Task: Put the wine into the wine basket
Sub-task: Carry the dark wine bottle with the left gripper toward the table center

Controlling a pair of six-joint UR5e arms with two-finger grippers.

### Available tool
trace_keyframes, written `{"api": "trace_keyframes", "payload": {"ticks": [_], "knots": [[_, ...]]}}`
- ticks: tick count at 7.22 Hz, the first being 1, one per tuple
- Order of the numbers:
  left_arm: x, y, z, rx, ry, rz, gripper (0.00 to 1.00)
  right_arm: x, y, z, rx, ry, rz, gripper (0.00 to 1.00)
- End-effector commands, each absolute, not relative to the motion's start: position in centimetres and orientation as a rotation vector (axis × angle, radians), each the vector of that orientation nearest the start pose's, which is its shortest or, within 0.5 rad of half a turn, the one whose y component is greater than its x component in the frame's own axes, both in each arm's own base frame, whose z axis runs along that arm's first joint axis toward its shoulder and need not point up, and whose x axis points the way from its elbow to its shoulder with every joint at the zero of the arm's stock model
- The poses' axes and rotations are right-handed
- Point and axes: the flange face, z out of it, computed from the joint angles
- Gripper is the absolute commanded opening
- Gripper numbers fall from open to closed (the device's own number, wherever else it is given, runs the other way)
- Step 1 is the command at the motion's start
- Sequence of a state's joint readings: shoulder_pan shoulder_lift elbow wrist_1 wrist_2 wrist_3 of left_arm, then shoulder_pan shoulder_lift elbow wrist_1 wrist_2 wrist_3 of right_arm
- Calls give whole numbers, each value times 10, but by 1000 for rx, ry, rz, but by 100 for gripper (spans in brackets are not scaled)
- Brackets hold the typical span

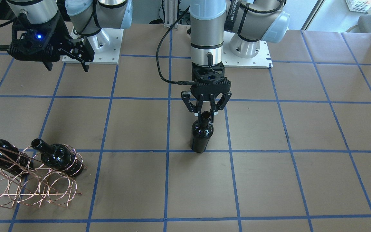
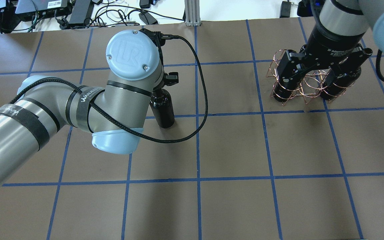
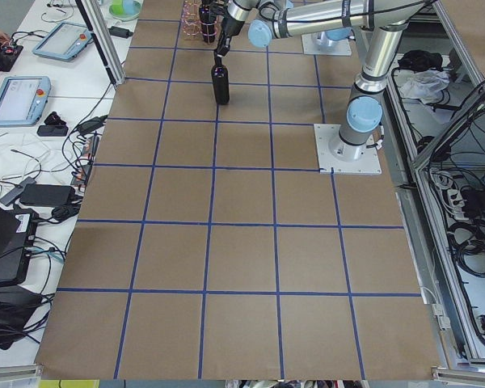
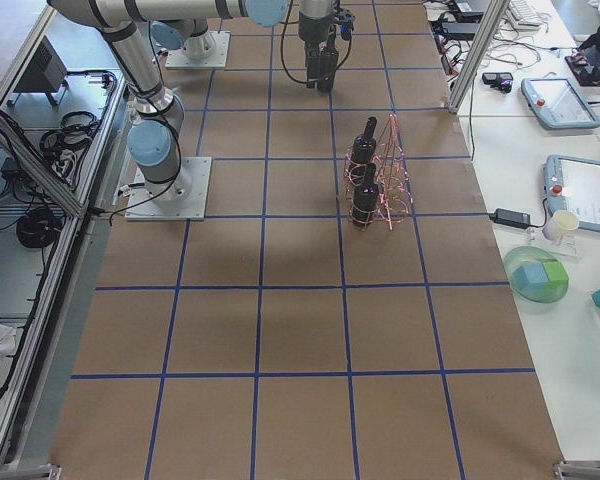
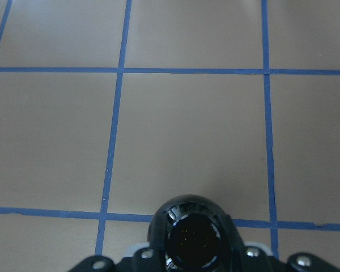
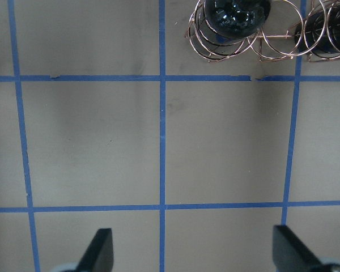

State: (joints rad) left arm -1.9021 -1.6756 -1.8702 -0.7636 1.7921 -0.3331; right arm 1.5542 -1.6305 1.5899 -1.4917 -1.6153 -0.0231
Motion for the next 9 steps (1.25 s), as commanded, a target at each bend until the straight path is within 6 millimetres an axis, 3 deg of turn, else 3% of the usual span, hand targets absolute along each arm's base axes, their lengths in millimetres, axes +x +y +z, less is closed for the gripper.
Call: {"api": "trace_keyframes", "payload": {"ticks": [1,3,4,6,7,8,9], "knots": [[-280,-471,378,-62,2986,-675,1,121,-466,499,-6,3184,50,100],[-278,-471,378,-67,2980,-678,57,121,-467,495,-1,3185,65,100],[-278,-472,377,-66,2978,-674,69,123,-466,496,-4,3183,60,100],[-278,-472,378,-69,2978,-676,75,122,-467,495,-11,3185,60,100],[-279,-473,382,-87,2987,-687,91,122,-468,496,-8,3185,50,100],[-280,-472,390,-90,3001,-686,100,121,-468,496,-8,3185,50,100],[-278,-477,406,-88,3025,-576,100,121,-468,496,-18,3184,46,100]]}}
